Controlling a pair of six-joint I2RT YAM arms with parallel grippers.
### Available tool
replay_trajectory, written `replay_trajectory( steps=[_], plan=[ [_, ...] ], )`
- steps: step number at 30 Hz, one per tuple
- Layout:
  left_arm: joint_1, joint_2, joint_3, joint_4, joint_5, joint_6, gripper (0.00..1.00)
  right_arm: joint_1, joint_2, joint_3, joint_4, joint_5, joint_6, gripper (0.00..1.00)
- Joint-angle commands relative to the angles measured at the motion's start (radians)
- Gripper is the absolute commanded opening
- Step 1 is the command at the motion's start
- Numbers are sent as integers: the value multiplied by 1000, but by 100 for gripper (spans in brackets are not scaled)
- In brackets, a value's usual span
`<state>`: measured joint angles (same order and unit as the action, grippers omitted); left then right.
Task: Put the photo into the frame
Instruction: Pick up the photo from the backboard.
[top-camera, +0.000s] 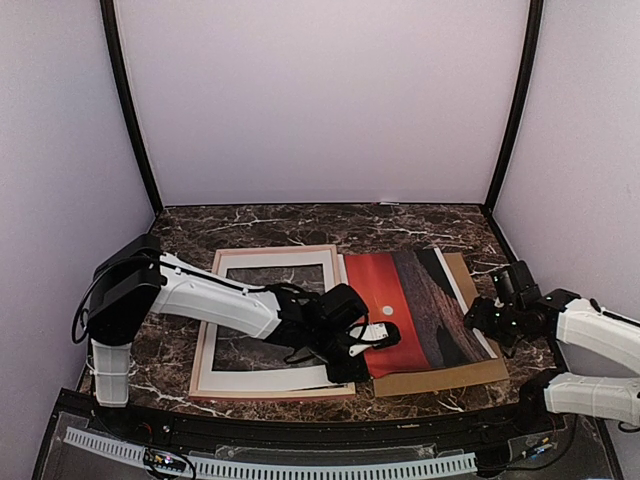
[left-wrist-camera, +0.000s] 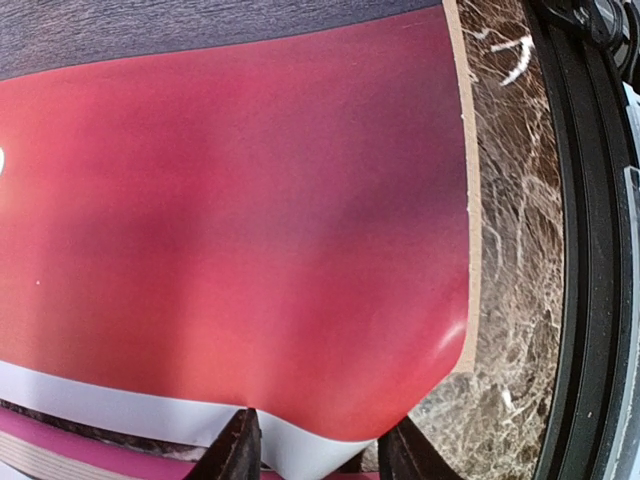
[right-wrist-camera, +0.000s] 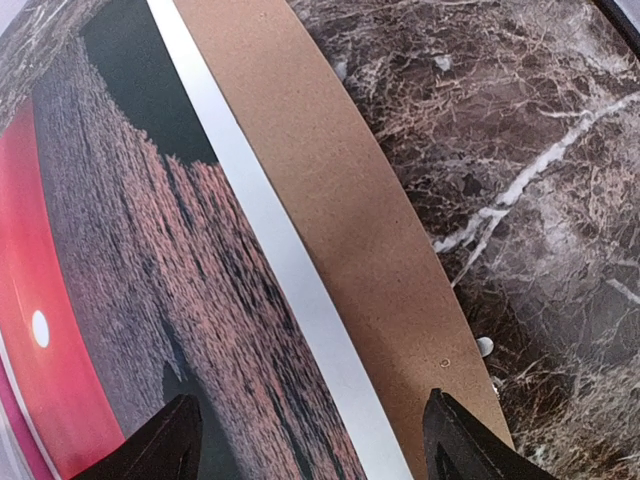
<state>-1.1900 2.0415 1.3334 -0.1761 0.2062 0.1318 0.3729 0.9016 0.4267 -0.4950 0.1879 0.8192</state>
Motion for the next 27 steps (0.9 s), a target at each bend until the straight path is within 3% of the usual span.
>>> replay_trajectory(
  steps=[1, 21, 27],
  plan=[
    [15, -66, -31, 56, 4, -30, 42, -13, 9, -22, 25, 5, 9, 77],
    [49, -87, -101, 156, -24, -82, 42, -28, -22, -94, 88, -96, 31, 67],
    [49, -78, -106, 156, -33, -80, 42, -35, -47, -94, 116, -148, 33, 53]
  ],
)
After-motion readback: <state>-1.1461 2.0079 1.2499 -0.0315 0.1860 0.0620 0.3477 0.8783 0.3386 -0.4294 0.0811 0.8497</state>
